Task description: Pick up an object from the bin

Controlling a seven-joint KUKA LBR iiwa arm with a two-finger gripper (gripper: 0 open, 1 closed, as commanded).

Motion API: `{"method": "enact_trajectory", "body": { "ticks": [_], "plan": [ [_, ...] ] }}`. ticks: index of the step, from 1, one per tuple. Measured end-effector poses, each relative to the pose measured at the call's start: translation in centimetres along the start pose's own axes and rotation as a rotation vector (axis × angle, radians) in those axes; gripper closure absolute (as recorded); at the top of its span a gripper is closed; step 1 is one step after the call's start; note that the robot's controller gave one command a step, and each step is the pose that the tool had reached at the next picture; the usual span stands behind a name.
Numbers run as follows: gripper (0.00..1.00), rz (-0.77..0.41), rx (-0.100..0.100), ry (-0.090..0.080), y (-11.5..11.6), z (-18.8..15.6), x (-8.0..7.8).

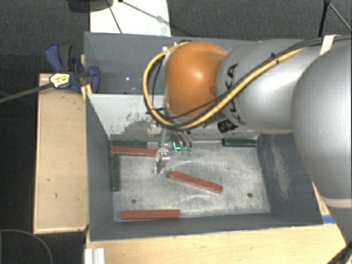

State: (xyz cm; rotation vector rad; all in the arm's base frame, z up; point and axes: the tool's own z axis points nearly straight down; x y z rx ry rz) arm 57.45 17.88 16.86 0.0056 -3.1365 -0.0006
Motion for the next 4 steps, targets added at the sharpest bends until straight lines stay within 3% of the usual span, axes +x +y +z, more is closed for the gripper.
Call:
{"method": "enact_trajectory", "body": {
  "ticks": [1,2,3,4],
  "plan": [
    [0.0,0.004,-0.001,-0.008,-0.1,-0.4,-0.2],
    [0.0,0.046,-0.004,-0.014,-2.3,4.3,0.7],
    [1.0,0.163,-0.002,-0.007,-4.4,7.4,-0.2],
    [0.0,0.165,-0.002,-0.007,-4.5,7.4,-0.2]
  ]
}}
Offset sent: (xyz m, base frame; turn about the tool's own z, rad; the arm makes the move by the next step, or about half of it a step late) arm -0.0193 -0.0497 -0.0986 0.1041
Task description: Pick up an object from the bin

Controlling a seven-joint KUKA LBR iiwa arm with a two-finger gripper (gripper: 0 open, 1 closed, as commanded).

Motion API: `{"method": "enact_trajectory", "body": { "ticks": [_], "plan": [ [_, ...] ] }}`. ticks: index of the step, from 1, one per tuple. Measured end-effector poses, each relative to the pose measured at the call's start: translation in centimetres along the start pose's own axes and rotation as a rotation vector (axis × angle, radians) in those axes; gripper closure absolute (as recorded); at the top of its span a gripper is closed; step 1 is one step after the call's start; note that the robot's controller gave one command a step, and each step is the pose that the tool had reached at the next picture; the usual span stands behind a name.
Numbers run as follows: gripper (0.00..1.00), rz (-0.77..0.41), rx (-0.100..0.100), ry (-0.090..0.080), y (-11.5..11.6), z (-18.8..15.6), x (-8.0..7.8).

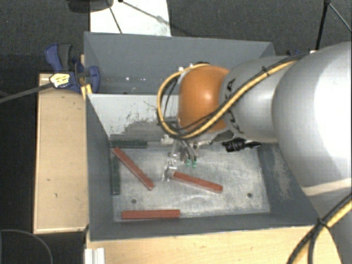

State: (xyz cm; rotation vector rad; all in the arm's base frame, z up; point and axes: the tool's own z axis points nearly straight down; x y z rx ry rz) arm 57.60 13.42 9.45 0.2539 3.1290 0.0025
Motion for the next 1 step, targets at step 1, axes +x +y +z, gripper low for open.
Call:
{"method": "enact_trajectory", "body": {
  "ticks": [1],
  "plan": [
    [0.0,0.0,0.0,0.0,0.0,0.0,0.0]
  ]
}}
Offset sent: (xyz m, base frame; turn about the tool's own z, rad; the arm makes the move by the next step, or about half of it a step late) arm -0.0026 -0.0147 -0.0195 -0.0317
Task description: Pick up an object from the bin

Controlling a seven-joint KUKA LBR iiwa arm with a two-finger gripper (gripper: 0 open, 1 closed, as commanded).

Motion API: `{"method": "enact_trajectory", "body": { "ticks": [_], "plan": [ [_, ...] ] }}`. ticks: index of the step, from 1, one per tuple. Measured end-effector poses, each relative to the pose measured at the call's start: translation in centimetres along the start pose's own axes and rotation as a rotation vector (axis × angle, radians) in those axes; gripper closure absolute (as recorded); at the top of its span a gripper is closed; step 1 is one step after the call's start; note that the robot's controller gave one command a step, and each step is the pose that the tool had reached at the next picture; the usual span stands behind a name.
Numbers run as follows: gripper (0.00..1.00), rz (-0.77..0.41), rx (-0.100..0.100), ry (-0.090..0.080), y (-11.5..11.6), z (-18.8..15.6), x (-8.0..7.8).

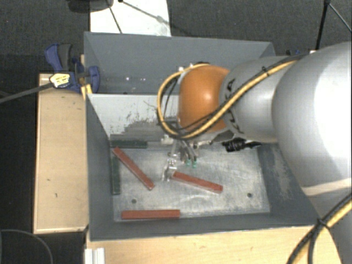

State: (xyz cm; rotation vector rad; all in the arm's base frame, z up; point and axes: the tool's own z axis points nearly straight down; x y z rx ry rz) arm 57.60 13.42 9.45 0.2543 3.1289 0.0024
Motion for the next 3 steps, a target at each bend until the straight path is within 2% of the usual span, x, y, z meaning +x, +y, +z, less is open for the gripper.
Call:
{"method": "enact_trajectory", "body": {
  "ticks": [1,2,3],
  "plan": [
    [0.0,-0.02,0.001,0.001,-0.8,1.0,0.0],
    [1.0,-0.1,-0.006,-0.022,-6.1,1.8,2.6],
    [1.0,-0.098,-0.006,-0.022,-6.1,1.8,2.6]
  ]
}}
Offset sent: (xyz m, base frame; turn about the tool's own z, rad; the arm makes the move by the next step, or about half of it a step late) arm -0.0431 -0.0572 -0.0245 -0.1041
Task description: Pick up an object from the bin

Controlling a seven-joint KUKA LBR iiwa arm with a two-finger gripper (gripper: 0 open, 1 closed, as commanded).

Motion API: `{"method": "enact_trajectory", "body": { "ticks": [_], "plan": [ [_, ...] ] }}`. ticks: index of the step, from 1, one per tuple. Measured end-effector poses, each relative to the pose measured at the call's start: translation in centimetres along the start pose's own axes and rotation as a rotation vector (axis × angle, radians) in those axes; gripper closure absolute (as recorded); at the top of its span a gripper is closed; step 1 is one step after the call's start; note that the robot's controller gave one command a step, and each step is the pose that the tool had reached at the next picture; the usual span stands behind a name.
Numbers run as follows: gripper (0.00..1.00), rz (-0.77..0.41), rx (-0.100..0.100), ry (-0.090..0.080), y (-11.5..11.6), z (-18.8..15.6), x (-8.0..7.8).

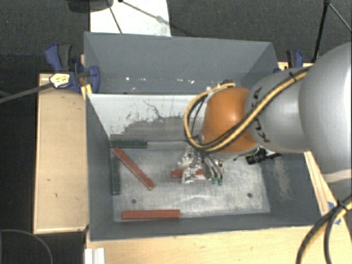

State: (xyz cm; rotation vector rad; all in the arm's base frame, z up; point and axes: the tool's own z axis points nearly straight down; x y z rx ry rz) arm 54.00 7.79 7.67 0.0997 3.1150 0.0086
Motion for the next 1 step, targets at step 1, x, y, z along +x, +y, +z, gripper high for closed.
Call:
{"method": "enact_trajectory", "body": {
  "ticks": [1],
  "plan": [
    [1.0,0.017,0.004,0.019,0.7,-19.28,-2.22]
  ]
}}
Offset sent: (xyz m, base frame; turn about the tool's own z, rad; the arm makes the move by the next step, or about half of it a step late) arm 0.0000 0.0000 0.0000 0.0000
